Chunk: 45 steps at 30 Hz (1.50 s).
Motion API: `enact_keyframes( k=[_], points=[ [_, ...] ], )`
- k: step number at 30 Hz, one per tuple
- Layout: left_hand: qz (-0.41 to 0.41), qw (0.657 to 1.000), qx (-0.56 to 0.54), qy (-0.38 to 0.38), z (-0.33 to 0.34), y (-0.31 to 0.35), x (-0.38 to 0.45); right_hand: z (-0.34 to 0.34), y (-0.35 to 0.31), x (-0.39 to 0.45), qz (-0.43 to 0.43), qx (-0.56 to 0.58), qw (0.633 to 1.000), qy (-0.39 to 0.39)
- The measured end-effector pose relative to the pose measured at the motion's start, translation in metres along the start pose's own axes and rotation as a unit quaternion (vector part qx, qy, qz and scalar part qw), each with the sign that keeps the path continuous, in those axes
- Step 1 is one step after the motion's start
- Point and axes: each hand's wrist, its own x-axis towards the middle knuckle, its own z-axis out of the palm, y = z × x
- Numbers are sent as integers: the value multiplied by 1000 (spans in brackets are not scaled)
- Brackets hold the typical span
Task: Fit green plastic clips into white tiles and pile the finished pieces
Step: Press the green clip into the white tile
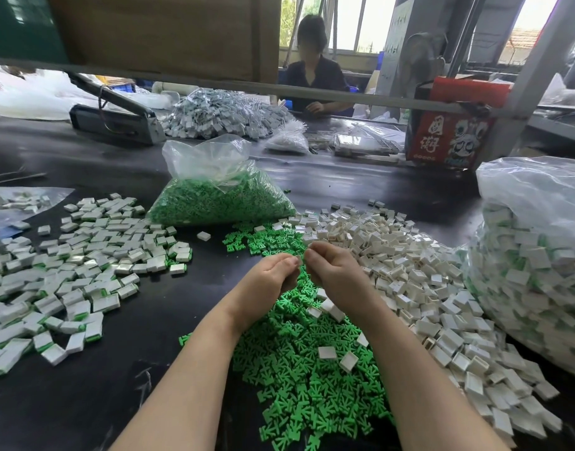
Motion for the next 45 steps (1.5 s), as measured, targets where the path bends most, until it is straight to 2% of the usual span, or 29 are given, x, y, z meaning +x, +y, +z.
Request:
enact_keyframes(
  k=[3,9,16,22,26,33,37,45],
  points=[
    [4,1000,22,-9,0,3,-2,2,-1,-1,-4,-21,1000,2],
    [-1,997,65,-40,0,5,-3,-10,-2,-3,4,-7,999,-50],
    [1,999,50,-3,6,5,-4,4,2,-3,5,33,999,15],
    [-12,998,53,23,9,8,-4,8,3,-3,8,52,998,26],
    [-11,996,82,40,10,10,-5,11,6,0,3,-54,998,38],
    [-25,993,104,43,15,5,-2,14,8,-3,-24,-237,970,53],
    [-27,990,120,67,15,3,0,19,8,-3,-19,-251,966,53],
    [-4,965,244,92,22,-2,0,18,10,-5,-10,-273,960,59]
  ],
)
